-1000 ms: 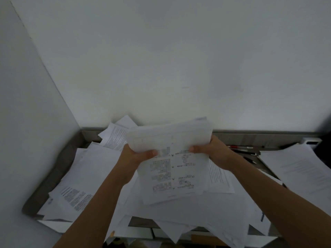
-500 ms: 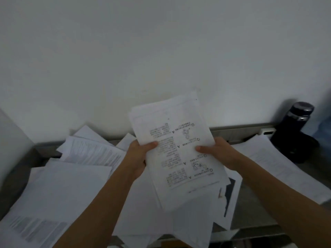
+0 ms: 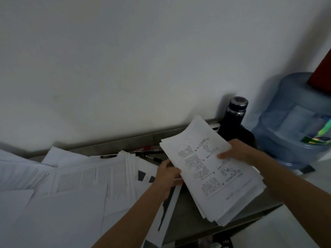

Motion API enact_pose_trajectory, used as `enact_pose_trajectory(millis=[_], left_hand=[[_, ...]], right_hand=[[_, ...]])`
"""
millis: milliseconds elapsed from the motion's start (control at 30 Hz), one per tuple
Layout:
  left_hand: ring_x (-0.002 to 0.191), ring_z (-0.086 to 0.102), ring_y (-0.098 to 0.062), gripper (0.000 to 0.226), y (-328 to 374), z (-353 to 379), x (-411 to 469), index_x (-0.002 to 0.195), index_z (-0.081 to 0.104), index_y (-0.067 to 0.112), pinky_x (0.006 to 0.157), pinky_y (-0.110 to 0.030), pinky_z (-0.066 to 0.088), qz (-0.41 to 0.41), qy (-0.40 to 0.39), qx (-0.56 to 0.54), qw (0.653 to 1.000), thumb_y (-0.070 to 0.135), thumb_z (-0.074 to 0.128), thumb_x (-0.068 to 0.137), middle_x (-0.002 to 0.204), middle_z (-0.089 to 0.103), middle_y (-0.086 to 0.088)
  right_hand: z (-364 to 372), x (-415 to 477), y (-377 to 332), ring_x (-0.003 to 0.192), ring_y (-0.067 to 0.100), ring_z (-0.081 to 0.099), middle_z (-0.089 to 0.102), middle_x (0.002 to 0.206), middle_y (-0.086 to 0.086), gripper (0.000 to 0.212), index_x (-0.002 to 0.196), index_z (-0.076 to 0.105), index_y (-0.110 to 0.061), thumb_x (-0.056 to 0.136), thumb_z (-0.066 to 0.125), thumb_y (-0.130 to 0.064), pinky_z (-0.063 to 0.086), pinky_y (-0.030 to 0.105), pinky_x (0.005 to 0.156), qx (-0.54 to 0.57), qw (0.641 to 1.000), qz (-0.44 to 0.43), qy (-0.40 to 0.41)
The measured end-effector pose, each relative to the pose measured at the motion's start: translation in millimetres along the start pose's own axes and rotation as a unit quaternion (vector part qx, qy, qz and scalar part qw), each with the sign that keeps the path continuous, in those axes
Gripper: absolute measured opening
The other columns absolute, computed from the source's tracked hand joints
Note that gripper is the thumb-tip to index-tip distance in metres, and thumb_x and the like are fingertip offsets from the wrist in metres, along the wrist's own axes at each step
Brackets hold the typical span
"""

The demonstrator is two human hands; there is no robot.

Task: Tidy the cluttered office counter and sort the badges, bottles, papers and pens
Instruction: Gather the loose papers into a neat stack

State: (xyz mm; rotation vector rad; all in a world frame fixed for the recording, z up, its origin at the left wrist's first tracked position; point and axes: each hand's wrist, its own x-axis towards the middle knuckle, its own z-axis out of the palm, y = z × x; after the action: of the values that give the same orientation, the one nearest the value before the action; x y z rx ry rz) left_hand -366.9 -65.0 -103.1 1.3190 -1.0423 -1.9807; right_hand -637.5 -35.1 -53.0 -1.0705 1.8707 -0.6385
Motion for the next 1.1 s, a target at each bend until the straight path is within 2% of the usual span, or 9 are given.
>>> enact_pose_trajectory(millis=[133,267,400,467,533,633,833,1000,1100], left_hand=[[0.088,0.064,-0.022,0.034,-13.5,30.4,16.2,0.121,0.056,0.005,0.073,-0.032,0.058,-0.015,0.017,0.032,0.999,-0.005,0.054,0.088,0.112,0.065,-0.016],[0.094,0.058,-0.019,0.041,-26.1,41.4,16.8,0.132,0.045,0.010,0.088,-0.039,0.054,-0.021,0.074,0.117,0.990,0.006,0.055,0.092,0.109,0.059,-0.010],[0.087,0.061,-0.023,0.006,-34.0,43.7,12.8,0.095,0.058,0.012,0.085,-0.050,0.055,-0.021,0.089,0.160,0.983,0.012,0.057,0.089,0.095,0.062,-0.011],[0.079,0.059,-0.024,0.007,-36.7,43.7,15.9,0.080,0.056,0.012,0.083,-0.055,0.054,-0.017,0.097,0.167,0.981,0.013,0.058,0.086,0.087,0.060,-0.014],[0.077,0.060,-0.026,0.003,-37.7,44.6,19.1,0.083,0.058,0.009,0.081,-0.058,0.054,-0.015,0.105,0.151,0.983,0.011,0.058,0.084,0.084,0.060,-0.015],[0.084,0.066,-0.027,0.012,-33.7,47.6,22.1,0.091,0.063,-0.003,0.078,-0.047,0.059,-0.022,0.114,0.114,0.987,0.002,0.052,0.090,0.090,0.068,-0.016],[0.075,0.058,-0.024,0.016,-15.7,30.9,17.2,0.100,0.067,-0.002,0.070,-0.037,0.055,0.007,0.118,0.113,0.987,0.002,0.054,0.091,0.084,0.063,-0.014],[0.088,0.064,-0.019,0.019,2.6,-35.5,1.9,0.110,0.062,0.011,0.080,-0.036,0.057,0.072,0.238,0.197,0.948,0.008,0.051,0.096,0.098,0.064,-0.004],[0.098,0.062,-0.022,0.025,3.7,-89.4,-15.2,0.117,0.061,0.013,0.093,-0.044,0.053,0.067,0.281,0.252,0.924,0.012,0.052,0.094,0.111,0.065,-0.008]], right_hand=[[-13.1,20.7,38.4,0.080,0.023,0.072,0.074,0.092,0.009,0.031,0.107,0.068,-0.005,0.078,0.078,-0.009,0.059,0.033,0.068,-0.026,1.000,0.015,-0.002],[-12.5,31.5,60.8,0.081,0.019,0.070,0.071,0.093,0.002,0.027,0.102,0.066,-0.017,0.078,0.078,-0.023,0.059,0.041,0.080,-0.126,0.991,-0.005,0.034],[-17.4,36.2,58.1,0.079,0.014,0.067,0.069,0.095,-0.002,0.026,0.107,0.063,-0.022,0.083,0.073,-0.028,0.059,0.040,0.076,-0.158,0.983,-0.053,0.080],[-19.7,37.3,52.9,0.083,0.014,0.066,0.068,0.102,-0.003,0.033,0.114,0.061,-0.024,0.084,0.072,-0.031,0.057,0.039,0.078,-0.205,0.973,-0.078,0.075],[-18.2,36.5,53.0,0.088,0.015,0.065,0.067,0.107,-0.003,0.038,0.119,0.057,-0.025,0.085,0.070,-0.037,0.055,0.037,0.080,-0.287,0.952,-0.085,0.067],[-8.7,33.5,65.7,0.092,0.016,0.064,0.064,0.109,-0.002,0.048,0.127,0.048,-0.024,0.086,0.064,-0.044,0.053,0.033,0.079,-0.410,0.906,-0.079,0.076],[13.1,21.2,56.0,0.101,0.017,0.058,0.059,0.115,0.001,0.042,0.129,0.049,-0.022,0.092,0.055,-0.040,0.052,0.031,0.079,-0.441,0.871,-0.137,0.169],[56.1,18.7,11.2,0.113,0.014,0.056,0.059,0.127,-0.005,0.045,0.136,0.050,-0.028,0.094,0.052,-0.046,0.042,0.027,0.090,-0.367,0.907,-0.178,0.107],[96.7,19.3,-12.2,0.104,0.013,0.060,0.065,0.119,-0.004,0.041,0.127,0.058,-0.025,0.091,0.060,-0.044,0.044,0.025,0.085,-0.294,0.935,-0.195,0.044]])
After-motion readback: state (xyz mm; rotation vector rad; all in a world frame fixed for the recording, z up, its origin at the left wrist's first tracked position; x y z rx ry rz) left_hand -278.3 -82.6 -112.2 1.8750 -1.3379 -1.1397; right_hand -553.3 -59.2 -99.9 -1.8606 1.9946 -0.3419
